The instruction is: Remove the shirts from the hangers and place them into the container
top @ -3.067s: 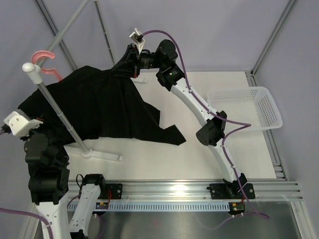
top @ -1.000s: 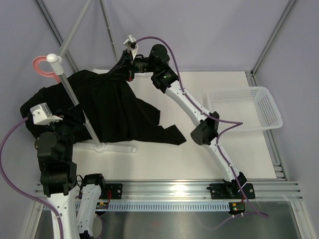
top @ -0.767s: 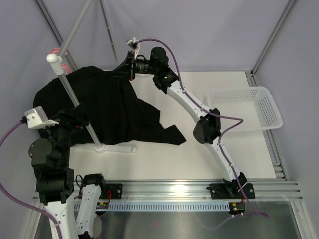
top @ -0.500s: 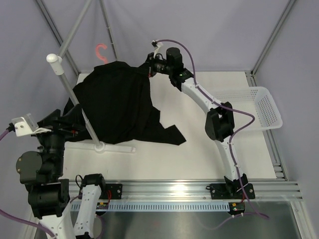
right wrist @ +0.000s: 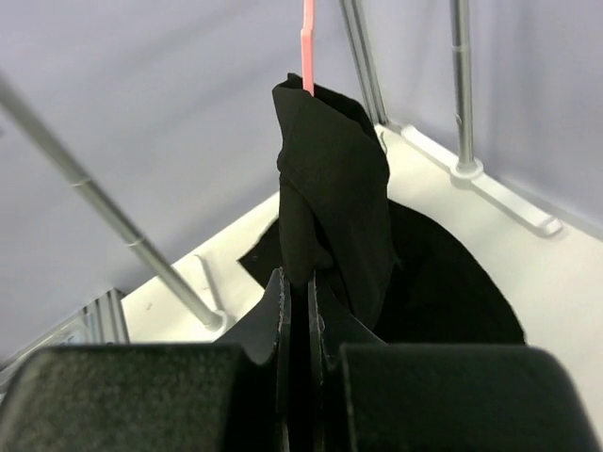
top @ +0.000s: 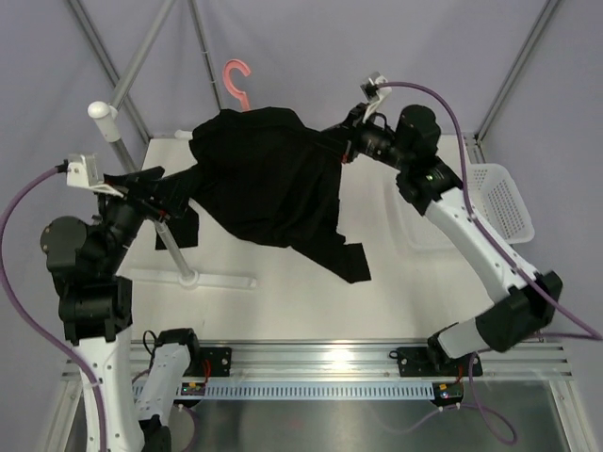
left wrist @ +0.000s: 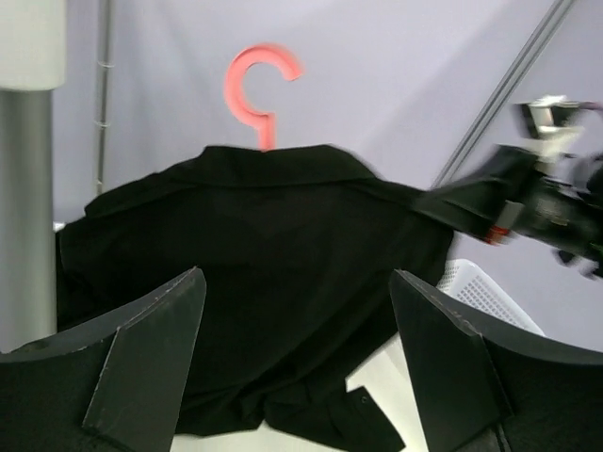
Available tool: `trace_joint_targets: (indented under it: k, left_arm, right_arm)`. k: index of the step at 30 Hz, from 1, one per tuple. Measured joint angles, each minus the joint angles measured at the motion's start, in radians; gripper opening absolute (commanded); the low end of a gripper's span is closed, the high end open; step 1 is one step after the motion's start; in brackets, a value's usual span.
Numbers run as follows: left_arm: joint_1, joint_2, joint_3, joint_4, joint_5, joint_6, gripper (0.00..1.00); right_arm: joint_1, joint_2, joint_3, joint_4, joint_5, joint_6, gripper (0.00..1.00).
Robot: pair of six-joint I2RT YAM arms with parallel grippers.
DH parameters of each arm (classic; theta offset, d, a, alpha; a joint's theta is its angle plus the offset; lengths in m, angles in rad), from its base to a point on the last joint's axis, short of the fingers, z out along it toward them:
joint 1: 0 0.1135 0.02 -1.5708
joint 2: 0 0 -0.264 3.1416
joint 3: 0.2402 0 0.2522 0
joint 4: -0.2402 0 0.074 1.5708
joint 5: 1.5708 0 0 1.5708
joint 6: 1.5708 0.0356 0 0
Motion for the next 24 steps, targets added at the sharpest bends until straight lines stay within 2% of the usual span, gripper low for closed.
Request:
trace_joint_targets:
  k: [5,10,18,24]
  left_arm:
    - [-0.031,0.185,0.014,0.074,0.012,-0.064,0.81]
    - [-0.122,0.304,0.096,0.096,0.008,-0.081,0.83]
    - [-0.141,0.273,0.107,0.107,0.001,-0.089,0.84]
    - [-0.193,0.245,0.063,0.115,-0.012,-0.091,0.82]
  right_arm:
    - [0.001,-0.238,-0.130,-0.048,-0.036,-0.020,0.00]
    - [0.001,-0.354,-0.244,-0.113,-0.098,-0.037,0.00]
    - [0.001,-0.389,-0.378,-0.164,-0.143,-0.038,0.00]
    - [0.001,-0.410,-0.394,-0.165,-0.165,-0.029,0.00]
